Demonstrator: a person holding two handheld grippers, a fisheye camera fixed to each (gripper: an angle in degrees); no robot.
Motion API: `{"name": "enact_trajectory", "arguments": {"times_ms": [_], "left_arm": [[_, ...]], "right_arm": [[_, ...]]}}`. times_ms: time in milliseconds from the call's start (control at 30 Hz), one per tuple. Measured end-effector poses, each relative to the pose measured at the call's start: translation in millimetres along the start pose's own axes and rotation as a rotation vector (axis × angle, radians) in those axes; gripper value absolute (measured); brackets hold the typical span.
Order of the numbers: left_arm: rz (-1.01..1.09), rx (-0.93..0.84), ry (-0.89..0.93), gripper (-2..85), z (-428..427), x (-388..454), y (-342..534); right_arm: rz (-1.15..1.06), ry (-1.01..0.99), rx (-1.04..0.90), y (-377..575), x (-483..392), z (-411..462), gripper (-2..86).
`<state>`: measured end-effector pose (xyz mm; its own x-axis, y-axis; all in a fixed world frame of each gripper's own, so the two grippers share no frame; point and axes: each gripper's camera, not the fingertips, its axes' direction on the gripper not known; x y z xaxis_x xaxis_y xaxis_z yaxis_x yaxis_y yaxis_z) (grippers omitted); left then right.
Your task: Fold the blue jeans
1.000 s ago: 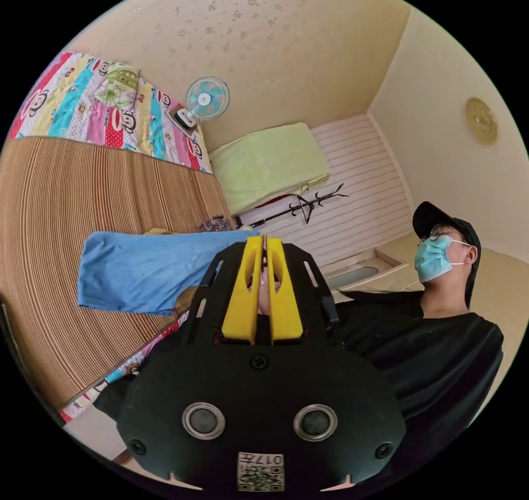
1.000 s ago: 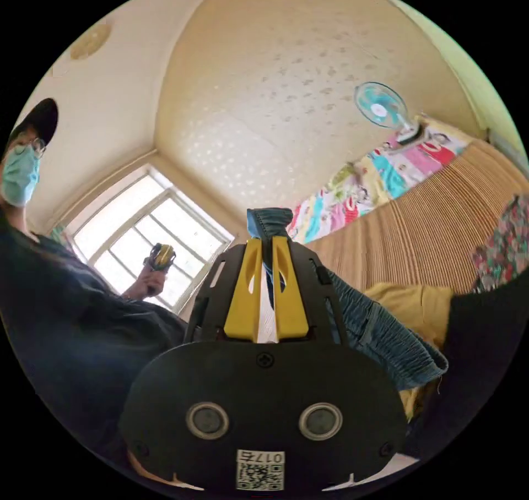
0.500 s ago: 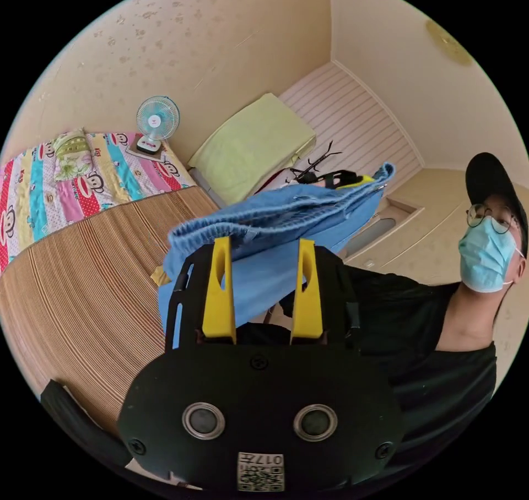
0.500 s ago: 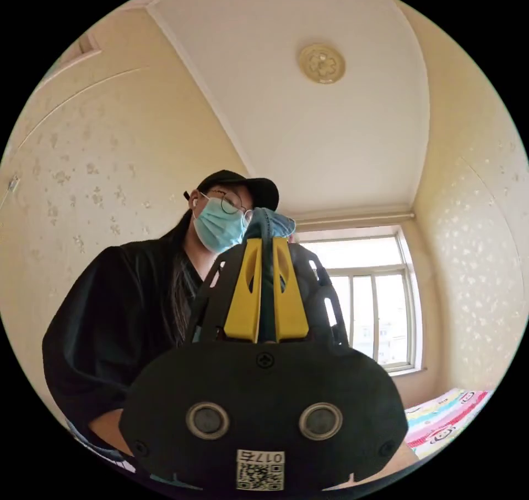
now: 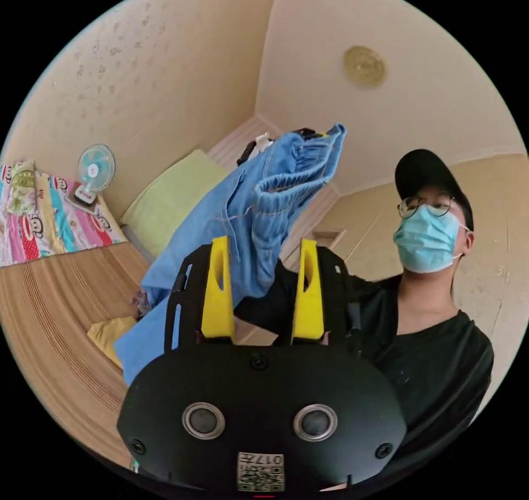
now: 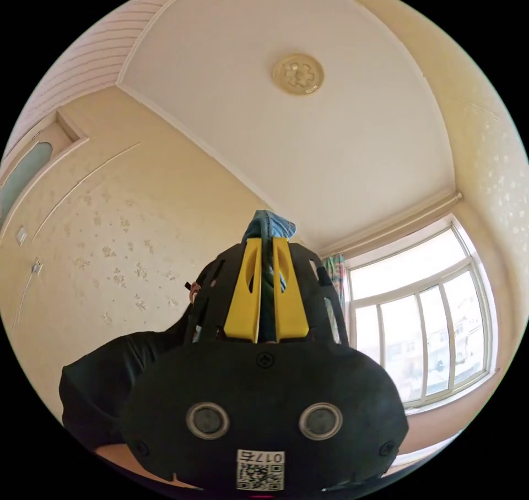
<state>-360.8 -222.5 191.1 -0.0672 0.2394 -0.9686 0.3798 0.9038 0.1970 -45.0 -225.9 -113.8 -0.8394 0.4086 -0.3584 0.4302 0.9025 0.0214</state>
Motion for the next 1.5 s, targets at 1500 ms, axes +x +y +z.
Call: {"name": "enact_trajectory", "arguments": {"times_ms": [1500], "left_arm": [[-0.254, 0.074, -0.976, 5.4, -439, -372, -347]], "right_arm": [[0.575, 2.065, -0.64, 209, 353, -362, 6.9]]}}
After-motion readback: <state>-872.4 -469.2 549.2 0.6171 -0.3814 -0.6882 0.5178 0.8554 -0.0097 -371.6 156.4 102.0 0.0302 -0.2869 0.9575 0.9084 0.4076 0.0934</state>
